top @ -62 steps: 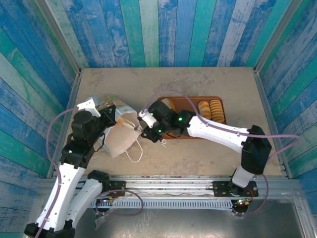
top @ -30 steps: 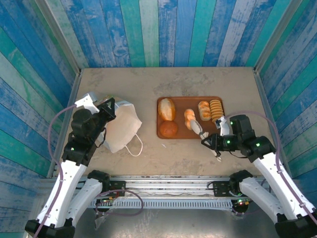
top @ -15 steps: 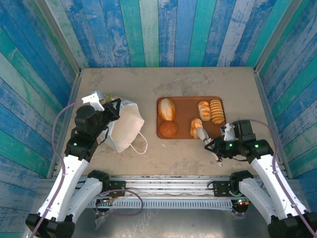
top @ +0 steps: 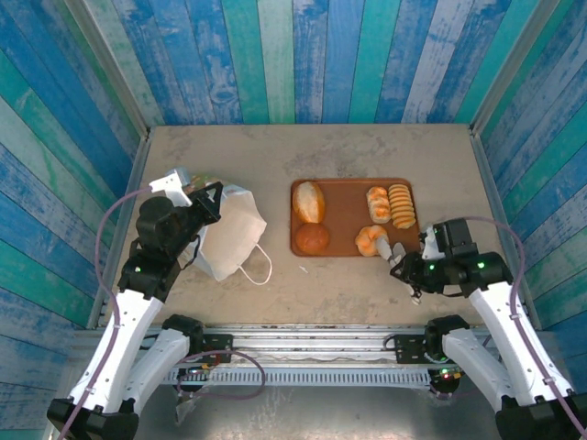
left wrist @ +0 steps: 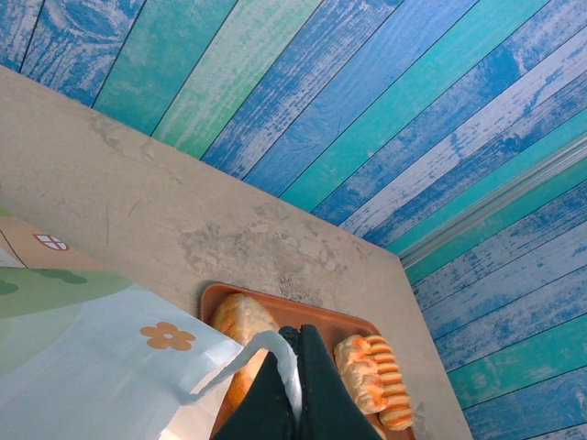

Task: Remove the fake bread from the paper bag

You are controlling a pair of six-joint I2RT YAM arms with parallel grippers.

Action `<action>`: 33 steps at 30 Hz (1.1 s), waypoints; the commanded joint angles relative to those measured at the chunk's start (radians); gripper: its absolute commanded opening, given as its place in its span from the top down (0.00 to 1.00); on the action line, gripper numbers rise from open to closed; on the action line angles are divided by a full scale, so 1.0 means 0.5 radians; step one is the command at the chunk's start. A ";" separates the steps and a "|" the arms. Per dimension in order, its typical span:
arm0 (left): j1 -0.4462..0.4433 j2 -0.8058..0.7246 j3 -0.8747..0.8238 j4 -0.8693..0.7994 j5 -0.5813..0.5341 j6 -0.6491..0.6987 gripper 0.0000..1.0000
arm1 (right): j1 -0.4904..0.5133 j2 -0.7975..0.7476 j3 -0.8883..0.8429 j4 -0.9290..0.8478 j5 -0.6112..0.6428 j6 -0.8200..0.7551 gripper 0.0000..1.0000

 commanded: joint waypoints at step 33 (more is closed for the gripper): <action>-0.002 -0.069 -0.037 0.010 -0.084 0.017 1.00 | 0.377 1.006 0.602 -0.304 0.698 -0.425 0.56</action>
